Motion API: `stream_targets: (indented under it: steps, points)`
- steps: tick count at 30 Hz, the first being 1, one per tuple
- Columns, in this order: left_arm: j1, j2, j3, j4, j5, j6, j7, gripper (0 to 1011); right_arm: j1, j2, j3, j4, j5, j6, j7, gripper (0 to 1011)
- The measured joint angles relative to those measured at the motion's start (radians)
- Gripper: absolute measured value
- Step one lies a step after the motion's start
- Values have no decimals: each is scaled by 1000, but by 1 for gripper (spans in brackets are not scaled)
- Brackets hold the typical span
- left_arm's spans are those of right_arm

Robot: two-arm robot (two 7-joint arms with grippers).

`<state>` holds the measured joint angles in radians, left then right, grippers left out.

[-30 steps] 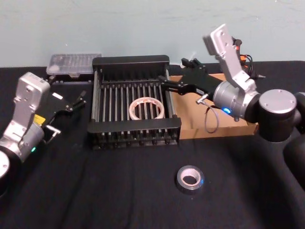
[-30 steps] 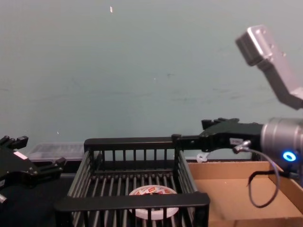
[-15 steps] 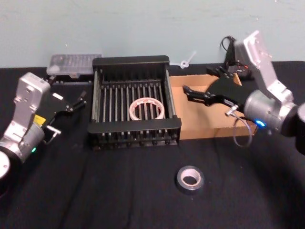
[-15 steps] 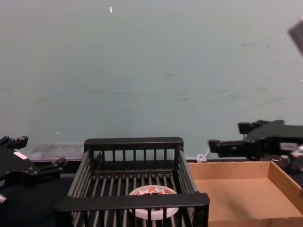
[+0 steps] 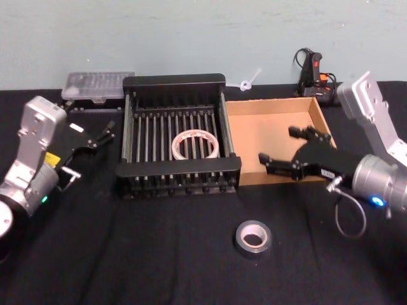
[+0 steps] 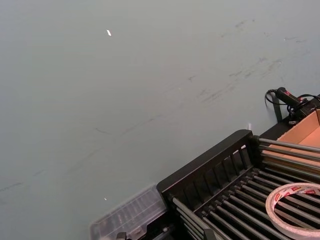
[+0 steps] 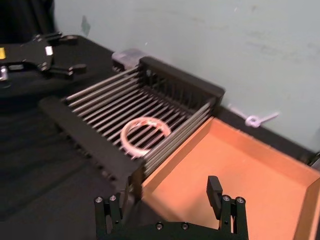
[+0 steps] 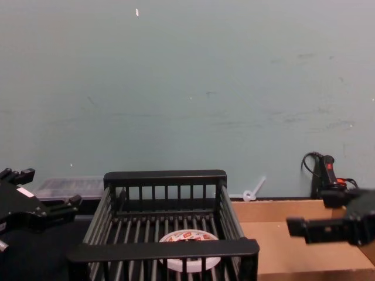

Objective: Pick up the white tape and place it into the black box , Pick up the silver tape and place it into the brown box.

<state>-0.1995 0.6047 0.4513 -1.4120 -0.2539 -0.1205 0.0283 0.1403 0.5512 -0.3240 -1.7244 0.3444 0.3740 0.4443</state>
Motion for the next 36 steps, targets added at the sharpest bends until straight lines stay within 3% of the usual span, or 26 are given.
stream_targets:
  steps: [13,25,36]
  points:
    - [0,0,0,0,0,0,0,1001,-62,62,-22,-55,48,83,1,1002]
    - [0,0,0,0,0,0,0,1001,-56,118,-82,-47,74,123,51,1002]
    - [0,0,0,0,0,0,0,1001,-23,131,-132,-8,85,127,75,1002]
